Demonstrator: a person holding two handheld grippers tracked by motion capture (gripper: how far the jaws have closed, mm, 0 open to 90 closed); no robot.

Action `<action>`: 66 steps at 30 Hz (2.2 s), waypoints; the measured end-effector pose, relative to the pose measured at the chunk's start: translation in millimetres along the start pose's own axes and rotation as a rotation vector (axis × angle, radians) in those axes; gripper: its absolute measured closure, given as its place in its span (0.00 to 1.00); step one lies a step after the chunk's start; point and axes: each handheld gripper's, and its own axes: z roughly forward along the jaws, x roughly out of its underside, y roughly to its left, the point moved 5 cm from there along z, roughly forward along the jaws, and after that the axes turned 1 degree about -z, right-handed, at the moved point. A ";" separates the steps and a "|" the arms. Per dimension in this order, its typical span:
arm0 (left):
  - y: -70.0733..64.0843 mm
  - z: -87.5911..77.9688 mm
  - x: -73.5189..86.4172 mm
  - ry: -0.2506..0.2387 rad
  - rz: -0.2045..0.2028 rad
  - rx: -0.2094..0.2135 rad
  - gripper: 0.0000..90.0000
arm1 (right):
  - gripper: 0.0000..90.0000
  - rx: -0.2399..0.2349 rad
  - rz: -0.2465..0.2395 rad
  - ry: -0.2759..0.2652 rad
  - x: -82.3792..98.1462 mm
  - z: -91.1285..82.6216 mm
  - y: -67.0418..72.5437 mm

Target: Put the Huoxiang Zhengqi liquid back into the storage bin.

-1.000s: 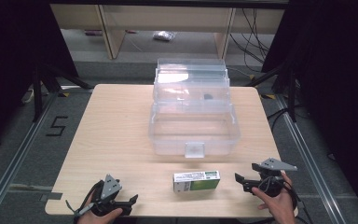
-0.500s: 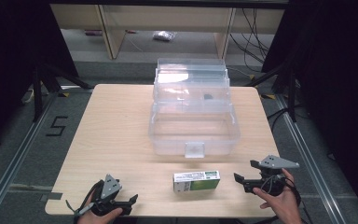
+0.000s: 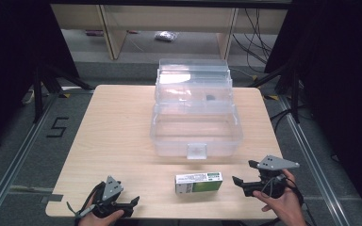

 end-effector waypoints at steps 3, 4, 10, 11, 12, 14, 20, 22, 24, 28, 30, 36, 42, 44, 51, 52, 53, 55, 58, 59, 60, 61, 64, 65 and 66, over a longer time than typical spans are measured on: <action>-0.1 0.5 -0.2 -0.005 -0.006 -0.004 0.17 | 0.18 -0.003 -0.007 0.001 -1.8 0.0 2.5; -0.2 0.1 -0.1 -0.003 -0.007 -0.001 0.17 | 0.18 -0.010 0.017 0.015 -1.8 -0.7 5.6; 0.4 0.0 0.3 0.007 0.001 0.005 0.17 | 0.18 -0.029 -0.045 0.023 -5.5 2.6 6.9; 0.4 0.0 0.4 0.010 0.000 0.011 0.17 | 0.18 -0.018 -0.030 0.026 -6.1 2.0 8.7; 0.5 0.2 0.0 0.002 0.000 0.000 0.17 | 0.18 -0.018 -0.055 0.018 -8.2 2.1 8.1; 0.0 0.7 -0.3 -0.004 -0.008 -0.007 0.17 | 0.18 -0.026 -0.065 0.019 -10.6 1.8 9.6; 0.3 -0.3 0.0 0.003 0.001 -0.003 0.17 | 0.19 -0.035 -0.095 0.028 -15.9 3.4 13.5; 0.5 -0.1 0.3 0.008 0.001 0.010 0.17 | 0.19 -0.035 -0.087 0.040 -16.6 4.1 16.7; 0.0 0.6 -0.4 -0.004 -0.008 -0.007 0.17 | 0.18 -0.048 -0.114 0.041 -18.9 4.7 19.2; 0.7 -0.2 0.2 0.009 0.001 0.006 0.17 | 0.18 -0.061 -0.166 0.062 -22.9 8.2 25.9; 0.6 0.3 -0.1 0.000 0.000 0.004 0.17 | 0.18 -0.069 -0.200 0.065 -26.0 10.5 29.9; 1.0 -0.2 0.1 0.004 0.000 0.002 0.17 | 0.19 -0.084 -0.255 0.100 -34.8 17.3 43.0; 0.1 0.8 -0.6 -0.012 -0.015 -0.009 0.17 | 0.19 -0.091 -0.299 0.124 -42.7 25.9 51.1; 1.0 0.5 0.4 0.005 -0.003 -0.002 0.17 | 0.19 -0.105 -0.320 0.121 -44.3 29.5 53.9; -0.6 1.9 -0.5 -0.018 -0.032 -0.003 0.17 | 0.19 -0.114 -0.333 0.151 -48.7 35.1 61.0; -0.2 1.9 -0.7 -0.016 -0.029 -0.005 0.17 | 0.19 -0.110 -0.346 0.150 -49.7 35.9 61.1; 0.0 1.8 -1.0 -0.020 -0.024 -0.011 0.17 | 0.19 -0.109 -0.342 0.150 -49.8 36.8 63.2; -0.2 1.8 -0.4 -0.012 -0.027 -0.004 0.17 | 0.20 -0.128 -0.349 0.159 -50.3 38.6 66.7; 0.0 1.9 -0.9 -0.021 -0.026 -0.013 0.17 | 0.20 -0.135 -0.386 0.162 -52.6 41.5 68.4; -0.1 1.1 -0.9 -0.018 -0.025 -0.013 0.17 | 0.20 -0.146 -0.383 0.170 -52.6 42.3 69.8; -0.1 1.7 -0.5 -0.015 -0.028 -0.006 0.17 | 0.19 -0.141 -0.390 0.175 -53.4 42.6 69.9; 0.0 1.6 -0.3 -0.012 -0.027 -0.005 0.17 | 0.20 -0.147 -0.393 0.180 -53.8 44.5 70.7; 0.0 1.7 -0.7 -0.015 -0.027 -0.006 0.17 | 0.20 -0.160 -0.389 0.195 -55.1 46.2 73.6; 0.0 1.6 -0.6 -0.014 -0.026 -0.006 0.17 | 0.20 -0.154 -0.393 0.197 -55.8 47.1 74.0; 0.0 1.7 -0.4 -0.014 -0.026 -0.005 0.17 | 0.20 -0.159 -0.396 0.204 -56.6 47.8 74.6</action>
